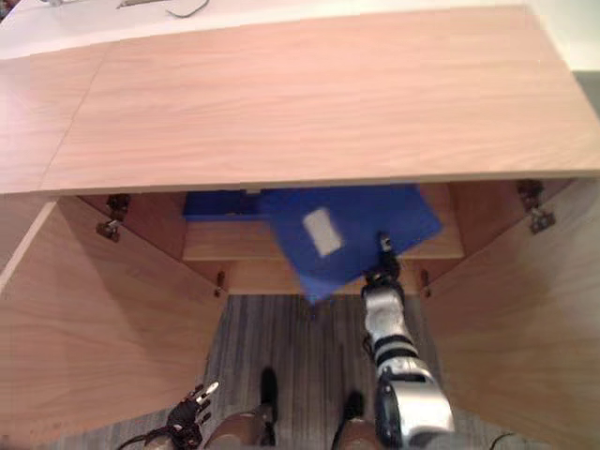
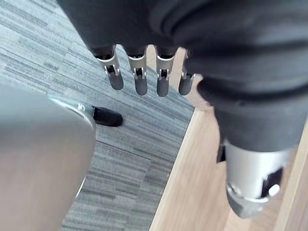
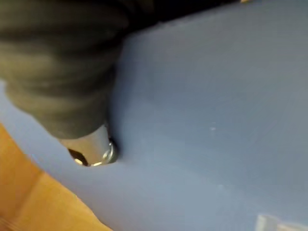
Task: Walk over to the cabinet, pick up the folder, carry it to the office cabinet, place the folder inside the office cabinet, then close the office cabinet door
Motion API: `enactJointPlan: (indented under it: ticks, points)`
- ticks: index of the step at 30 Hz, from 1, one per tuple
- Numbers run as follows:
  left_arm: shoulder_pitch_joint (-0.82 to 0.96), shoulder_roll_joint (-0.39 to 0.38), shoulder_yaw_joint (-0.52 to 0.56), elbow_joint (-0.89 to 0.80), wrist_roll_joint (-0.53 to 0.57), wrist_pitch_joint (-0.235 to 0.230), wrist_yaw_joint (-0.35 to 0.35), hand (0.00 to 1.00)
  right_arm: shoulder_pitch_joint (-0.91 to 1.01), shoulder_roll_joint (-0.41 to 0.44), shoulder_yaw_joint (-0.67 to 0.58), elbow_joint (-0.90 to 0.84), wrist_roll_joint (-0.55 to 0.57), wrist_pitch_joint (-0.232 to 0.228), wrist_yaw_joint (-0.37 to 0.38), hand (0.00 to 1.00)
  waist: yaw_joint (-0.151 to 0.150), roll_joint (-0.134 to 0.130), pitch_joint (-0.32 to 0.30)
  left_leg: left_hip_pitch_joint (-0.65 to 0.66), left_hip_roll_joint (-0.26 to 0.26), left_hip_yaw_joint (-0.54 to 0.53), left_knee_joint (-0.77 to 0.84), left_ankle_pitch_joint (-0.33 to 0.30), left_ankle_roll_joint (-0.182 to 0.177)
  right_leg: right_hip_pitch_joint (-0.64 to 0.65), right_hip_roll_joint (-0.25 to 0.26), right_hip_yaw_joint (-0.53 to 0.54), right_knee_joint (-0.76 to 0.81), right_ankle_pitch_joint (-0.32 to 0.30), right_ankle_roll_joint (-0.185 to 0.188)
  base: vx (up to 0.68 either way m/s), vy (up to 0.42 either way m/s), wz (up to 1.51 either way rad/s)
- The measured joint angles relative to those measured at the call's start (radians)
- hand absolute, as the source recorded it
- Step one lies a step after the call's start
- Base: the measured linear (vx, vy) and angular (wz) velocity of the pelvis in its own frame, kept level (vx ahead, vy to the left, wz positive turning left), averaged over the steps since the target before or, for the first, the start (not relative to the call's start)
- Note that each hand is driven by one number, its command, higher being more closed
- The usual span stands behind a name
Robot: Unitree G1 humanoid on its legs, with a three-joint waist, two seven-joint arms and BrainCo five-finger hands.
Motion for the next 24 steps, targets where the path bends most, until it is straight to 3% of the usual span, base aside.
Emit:
enactJointPlan:
  ticks: [6, 7, 10, 11, 13, 17, 19, 24]
  points:
    - [0.010, -0.030, 0.002, -0.044, -0.045, -0.006, 0.014, 0.00, -0.205, -0.044, -0.203, 0.046, 0.208, -0.103, -0.044, 1.00, 0.035, 0.061, 0.069, -0.055, -0.001, -0.005, 0.001, 0.013, 0.008, -0.100, -0.022, -0.002, 0.108, -0.012, -0.010, -0.15, 0.034, 0.05]
    - [0.009, -0.032, 0.003, -0.065, -0.047, -0.007, 0.017, 0.00, -0.254, -0.057, -0.243, 0.021, 0.245, -0.140, -0.059, 1.00, 0.038, 0.063, 0.102, -0.084, -0.012, -0.004, 0.025, -0.001, 0.039, -0.148, -0.046, 0.002, 0.186, -0.037, -0.010, -0.22, 0.024, 0.17]
    - [0.006, -0.035, 0.011, -0.091, -0.062, -0.009, 0.030, 0.00, -0.317, -0.073, -0.317, -0.055, 0.283, -0.202, -0.103, 1.00, 0.045, 0.067, 0.148, -0.165, -0.035, -0.001, 0.143, -0.045, 0.069, -0.218, -0.100, 0.006, 0.296, -0.071, -0.013, -0.17, -0.019, 0.24]
    - [0.006, -0.037, 0.022, -0.094, -0.069, -0.010, 0.036, 0.00, -0.351, -0.082, -0.347, -0.105, 0.282, -0.231, -0.143, 1.00, 0.048, 0.079, 0.167, -0.222, -0.034, 0.018, 0.239, -0.084, 0.076, -0.248, -0.124, 0.005, 0.351, -0.089, -0.013, -0.16, -0.026, 0.26]
    - [0.004, -0.044, 0.050, -0.095, -0.069, -0.011, 0.045, 0.00, -0.381, -0.111, -0.342, -0.137, 0.275, -0.240, -0.191, 1.00, 0.046, 0.090, 0.182, -0.294, -0.015, 0.067, 0.352, -0.126, 0.083, -0.291, -0.154, 0.003, 0.420, -0.118, -0.013, -0.15, -0.023, 0.32]
    - [-0.013, -0.063, 0.103, -0.097, -0.062, -0.012, 0.059, 0.00, -0.468, -0.185, -0.331, -0.164, 0.236, -0.238, -0.260, 1.00, 0.046, 0.094, 0.202, -0.442, -0.013, 0.059, 0.538, -0.186, 0.098, -0.403, -0.202, 0.010, 0.566, -0.170, -0.013, -0.11, 0.000, 0.22]
    - [-0.024, -0.082, 0.132, -0.107, -0.058, -0.014, 0.075, 0.00, -0.526, -0.239, -0.300, -0.164, 0.205, -0.220, -0.295, 1.00, 0.048, 0.094, 0.234, -0.504, -0.016, 0.052, 0.638, -0.216, 0.097, -0.454, -0.229, 0.023, 0.659, -0.207, -0.013, -0.12, -0.001, 0.16]
    - [-0.023, -0.108, 0.167, -0.129, -0.031, -0.014, 0.107, 0.00, -0.615, -0.330, -0.171, -0.131, 0.201, -0.171, -0.313, 1.00, 0.050, 0.093, 0.246, -0.627, -0.019, 0.037, 0.768, -0.249, 0.093, -0.580, -0.265, 0.051, 0.810, -0.268, -0.022, -0.10, -0.061, 0.13]
